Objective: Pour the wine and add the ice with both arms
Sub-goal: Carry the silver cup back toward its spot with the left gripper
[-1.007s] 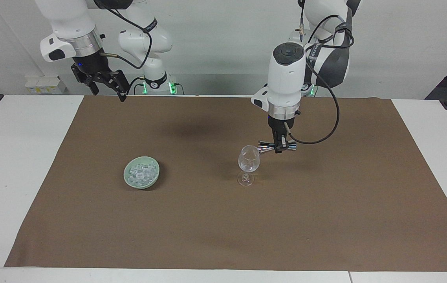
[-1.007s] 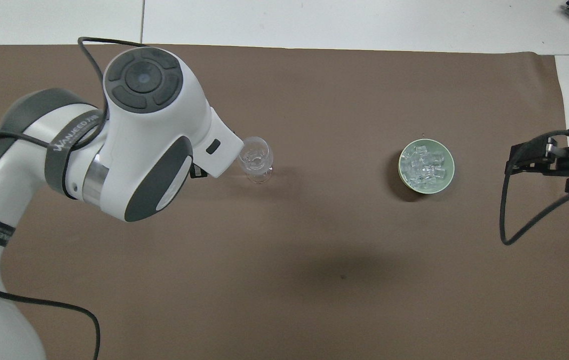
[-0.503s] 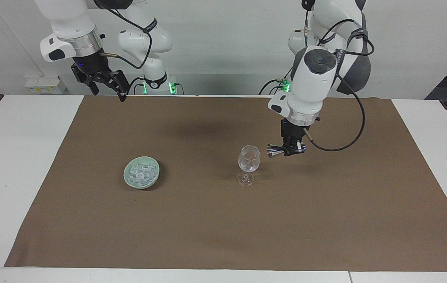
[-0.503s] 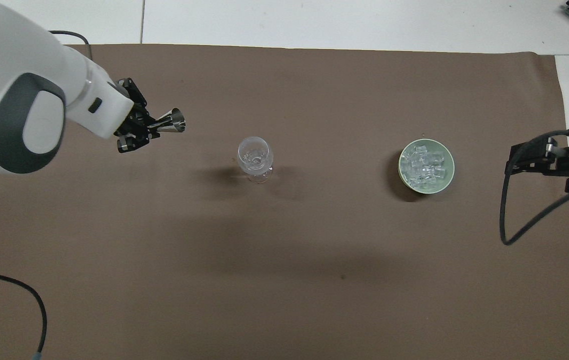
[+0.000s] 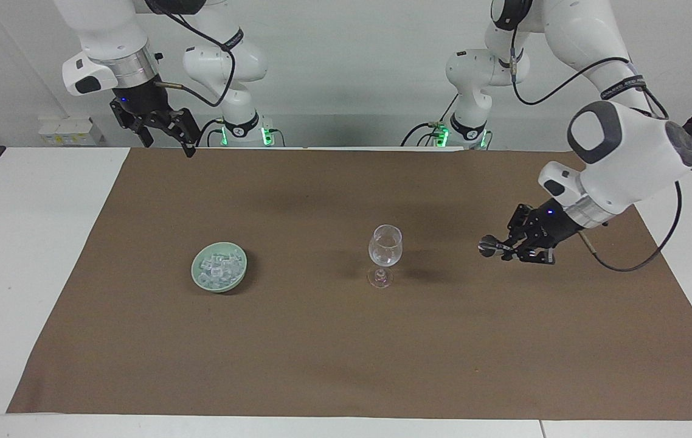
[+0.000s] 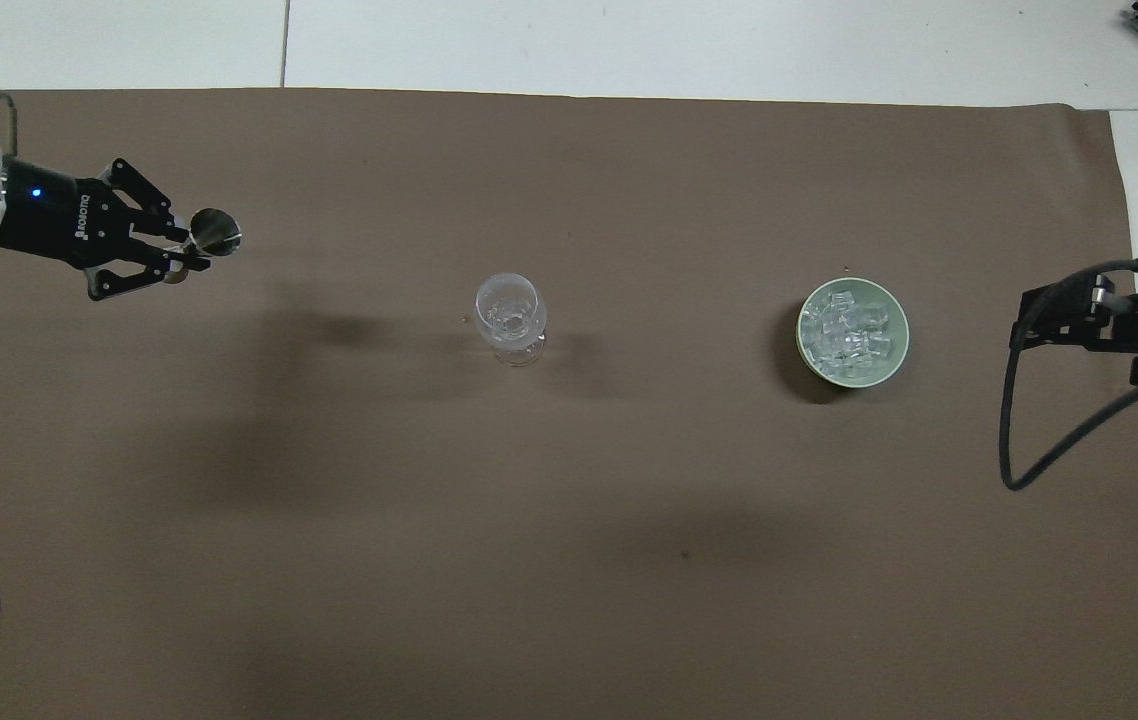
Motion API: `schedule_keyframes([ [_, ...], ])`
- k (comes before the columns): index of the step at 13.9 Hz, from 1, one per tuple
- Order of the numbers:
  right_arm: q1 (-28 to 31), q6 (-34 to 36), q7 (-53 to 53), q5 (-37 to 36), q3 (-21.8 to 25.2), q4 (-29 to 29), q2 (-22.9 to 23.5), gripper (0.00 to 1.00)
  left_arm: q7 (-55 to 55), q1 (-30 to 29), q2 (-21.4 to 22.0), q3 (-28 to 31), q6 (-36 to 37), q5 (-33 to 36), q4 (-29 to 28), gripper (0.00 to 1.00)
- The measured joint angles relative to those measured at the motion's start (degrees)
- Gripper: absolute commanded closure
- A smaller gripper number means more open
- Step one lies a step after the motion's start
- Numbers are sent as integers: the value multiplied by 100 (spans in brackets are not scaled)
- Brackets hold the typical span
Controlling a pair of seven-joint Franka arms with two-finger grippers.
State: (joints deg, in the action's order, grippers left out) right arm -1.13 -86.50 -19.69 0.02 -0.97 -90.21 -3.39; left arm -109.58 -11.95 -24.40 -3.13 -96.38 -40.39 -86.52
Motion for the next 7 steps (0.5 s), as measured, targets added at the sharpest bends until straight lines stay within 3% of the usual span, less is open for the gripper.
schedule_keyframes([
  [7,0,-214,215,0,0,-15,2,0,-1660,-1846,-1271,-196,1097,-1734,-36,100],
])
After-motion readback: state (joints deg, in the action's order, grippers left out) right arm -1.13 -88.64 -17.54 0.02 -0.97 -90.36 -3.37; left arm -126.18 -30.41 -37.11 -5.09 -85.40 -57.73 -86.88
